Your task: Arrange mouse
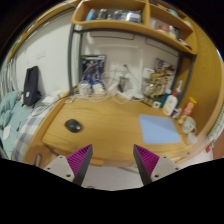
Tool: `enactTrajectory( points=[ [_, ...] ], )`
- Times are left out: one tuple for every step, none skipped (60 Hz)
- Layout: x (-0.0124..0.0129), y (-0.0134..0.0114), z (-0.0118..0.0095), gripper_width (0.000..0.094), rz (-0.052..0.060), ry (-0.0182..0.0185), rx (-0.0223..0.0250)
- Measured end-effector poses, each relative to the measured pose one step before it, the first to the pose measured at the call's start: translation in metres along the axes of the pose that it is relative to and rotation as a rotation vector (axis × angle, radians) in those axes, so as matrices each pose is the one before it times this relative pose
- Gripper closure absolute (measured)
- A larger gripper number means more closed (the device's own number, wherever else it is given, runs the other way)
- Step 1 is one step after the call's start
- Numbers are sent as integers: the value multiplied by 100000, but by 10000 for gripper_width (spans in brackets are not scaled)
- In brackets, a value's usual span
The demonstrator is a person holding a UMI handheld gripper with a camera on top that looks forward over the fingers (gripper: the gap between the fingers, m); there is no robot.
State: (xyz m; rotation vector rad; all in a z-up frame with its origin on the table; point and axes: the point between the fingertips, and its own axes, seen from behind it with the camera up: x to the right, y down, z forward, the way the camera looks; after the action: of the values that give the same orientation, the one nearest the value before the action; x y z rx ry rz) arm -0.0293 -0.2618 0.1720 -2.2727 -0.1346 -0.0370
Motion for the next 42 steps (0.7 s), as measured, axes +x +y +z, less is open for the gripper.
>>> enactTrajectory(
  points=[
    [-472,120,62,107,-493,-1368,-608],
    [-423,88,120,108,-487,-1261,-620],
    [-427,59,152,109,-442,-1145,-586],
    [-381,70,90,108,-413,-1109,-540],
    [-343,7,128,107,-393,-1019,-454],
    [-525,-369,92,106,-355,-853,-761],
    [-301,-59,120,107,-459,-836,-565],
    [-281,-33,154,106,-343,-740,-555],
    [-194,-123,219,106,-372,-704,-546],
    [-105,-110,170,106,-333,-595,-512],
    [316,-215,105,105,-594,-858,-713],
    [-365,-190,389,105,163,-113,-239],
    [-59,-180,254,107,-85,-333,-487],
    [74,-82,290,107,79,-151,-530],
    [157,-173,344,107,153,-19,-520],
    [216,-203,411,106,166,35,-503],
    [203,-156,286,104,219,18,-495],
    [294,-108,384,103,335,70,-563],
    [376,-186,187,104,398,107,-594],
    [336,-285,380,107,452,83,-636],
    [273,-228,336,103,547,61,-488],
    [353,-172,342,103,563,127,-310],
    [330,-156,334,104,516,207,-272],
    [490,-270,370,103,479,310,-350],
    [406,-284,309,104,440,384,-391],
    [466,-288,324,103,354,349,-407],
    [478,-253,333,105,275,299,-427],
    [327,-230,328,106,134,248,-552],
    [466,-190,297,105,67,409,-632],
    [578,-127,172,105,41,506,-673],
    [485,-123,220,106,-44,463,-672],
    [556,-132,90,107,-64,413,-626],
    [463,-175,175,107,-102,345,-567],
    [422,-203,234,103,-182,349,-435],
    [474,-199,271,105,-114,492,-457],
    [526,-200,123,106,-96,533,-564],
    [487,-179,164,105,-91,610,-688],
    [482,-192,184,106,-49,568,-703],
    [511,-237,211,105,-39,518,-631],
    [312,-269,143,103,-30,-151,-314],
    [355,-353,160,104,244,96,-150],
    [423,-383,184,110,349,410,-81]
  ],
)
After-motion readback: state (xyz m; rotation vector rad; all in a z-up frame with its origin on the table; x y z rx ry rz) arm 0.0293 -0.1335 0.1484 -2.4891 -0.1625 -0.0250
